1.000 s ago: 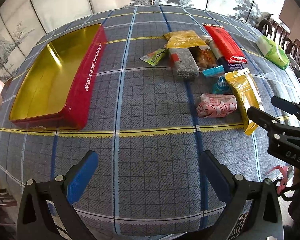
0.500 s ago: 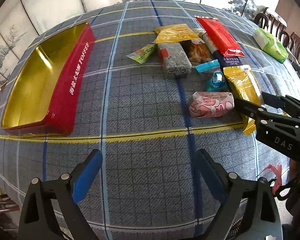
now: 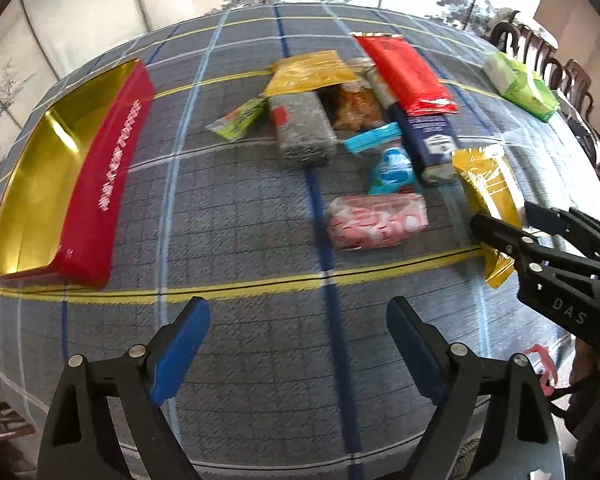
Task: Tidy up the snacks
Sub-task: 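Grasp the pink-and-white wrapped pastry with the left gripper while the right gripper holds the yellow packet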
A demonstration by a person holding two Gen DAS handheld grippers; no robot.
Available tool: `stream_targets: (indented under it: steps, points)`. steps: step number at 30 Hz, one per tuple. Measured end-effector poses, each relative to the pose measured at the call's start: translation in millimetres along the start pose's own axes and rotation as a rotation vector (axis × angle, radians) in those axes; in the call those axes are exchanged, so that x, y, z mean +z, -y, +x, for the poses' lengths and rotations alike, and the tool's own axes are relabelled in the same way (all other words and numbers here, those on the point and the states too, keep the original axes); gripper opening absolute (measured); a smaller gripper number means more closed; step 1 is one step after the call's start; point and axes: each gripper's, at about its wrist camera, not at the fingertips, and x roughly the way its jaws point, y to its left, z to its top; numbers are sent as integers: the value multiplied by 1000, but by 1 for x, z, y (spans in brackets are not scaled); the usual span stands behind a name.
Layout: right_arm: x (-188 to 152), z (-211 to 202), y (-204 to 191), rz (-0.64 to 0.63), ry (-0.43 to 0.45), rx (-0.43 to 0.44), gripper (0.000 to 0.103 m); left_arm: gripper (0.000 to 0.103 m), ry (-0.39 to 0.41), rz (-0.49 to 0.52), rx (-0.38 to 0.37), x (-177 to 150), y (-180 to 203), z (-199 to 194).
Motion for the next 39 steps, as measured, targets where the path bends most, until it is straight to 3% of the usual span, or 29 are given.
stream_targets:
  steps: [18, 29, 33, 39]
  points:
    - [-10, -3, 23, 60, 19, 18, 55, 86, 26, 3, -42, 40, 25, 11]
    - [-11, -5, 24, 63, 28, 24, 55, 71, -11, -10, -63, 44, 21, 26]
    - [-11, -5, 24, 63, 27, 21, 55, 50, -8, 4, -74, 41, 22, 27]
    - [-11, -5, 23, 64, 26, 17, 55, 46, 3, -6, -98, 38, 17, 25]
